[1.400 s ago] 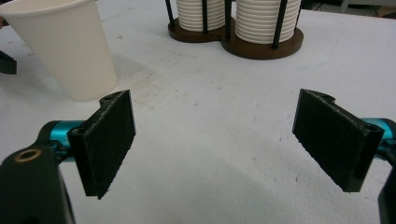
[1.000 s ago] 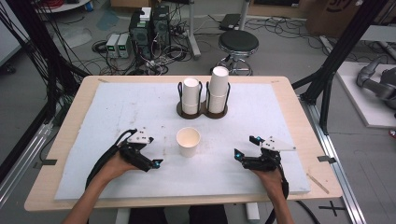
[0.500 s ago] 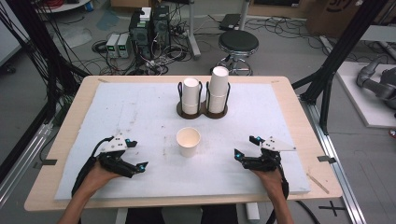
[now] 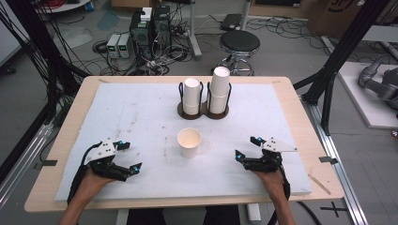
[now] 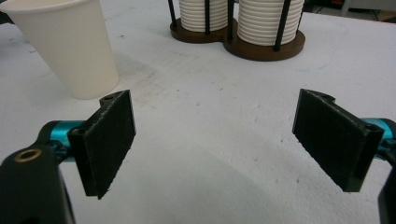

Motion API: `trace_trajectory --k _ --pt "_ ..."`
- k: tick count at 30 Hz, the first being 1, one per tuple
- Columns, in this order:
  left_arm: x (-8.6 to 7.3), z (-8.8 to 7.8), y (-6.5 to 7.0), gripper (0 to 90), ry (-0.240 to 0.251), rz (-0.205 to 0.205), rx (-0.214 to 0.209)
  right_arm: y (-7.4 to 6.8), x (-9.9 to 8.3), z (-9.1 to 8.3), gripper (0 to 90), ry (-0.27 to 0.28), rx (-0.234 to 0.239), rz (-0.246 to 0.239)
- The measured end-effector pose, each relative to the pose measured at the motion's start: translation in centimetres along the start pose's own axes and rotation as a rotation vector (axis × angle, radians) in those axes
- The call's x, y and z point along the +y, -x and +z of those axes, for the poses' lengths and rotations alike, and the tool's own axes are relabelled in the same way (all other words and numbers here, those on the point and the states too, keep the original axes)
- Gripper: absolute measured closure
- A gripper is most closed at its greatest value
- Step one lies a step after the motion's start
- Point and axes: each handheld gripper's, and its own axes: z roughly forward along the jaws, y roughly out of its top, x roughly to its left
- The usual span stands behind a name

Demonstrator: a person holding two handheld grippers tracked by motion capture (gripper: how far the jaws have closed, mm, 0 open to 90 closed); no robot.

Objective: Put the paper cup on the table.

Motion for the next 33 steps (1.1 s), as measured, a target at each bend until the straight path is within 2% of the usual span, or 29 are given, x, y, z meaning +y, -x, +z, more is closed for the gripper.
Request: trace_trajectory --k 10,15,22,33 --pt "-0.18 -0.31 -0.08 7.2 0.032 -0.006 -0.004 0.03 -0.02 -0.02 13.8 0.006 0.002 0.000" --pt "-0.32 -0.57 -0.25 7.2 0.059 -0.033 0.015 -0.03 -0.07 -0.10 13.8 0.015 0.002 -0.008" --pt "-0.45 -0.81 -0.45 7.2 0.083 -0.048 0.006 0.05 -0.10 -0.17 13.8 0.020 0.009 -0.005" --pt "-0.47 -0.83 -0.42 7.2 0.086 -0.044 0.000 -0.02 -0.12 -0.22 13.8 0.022 0.012 -0.008"
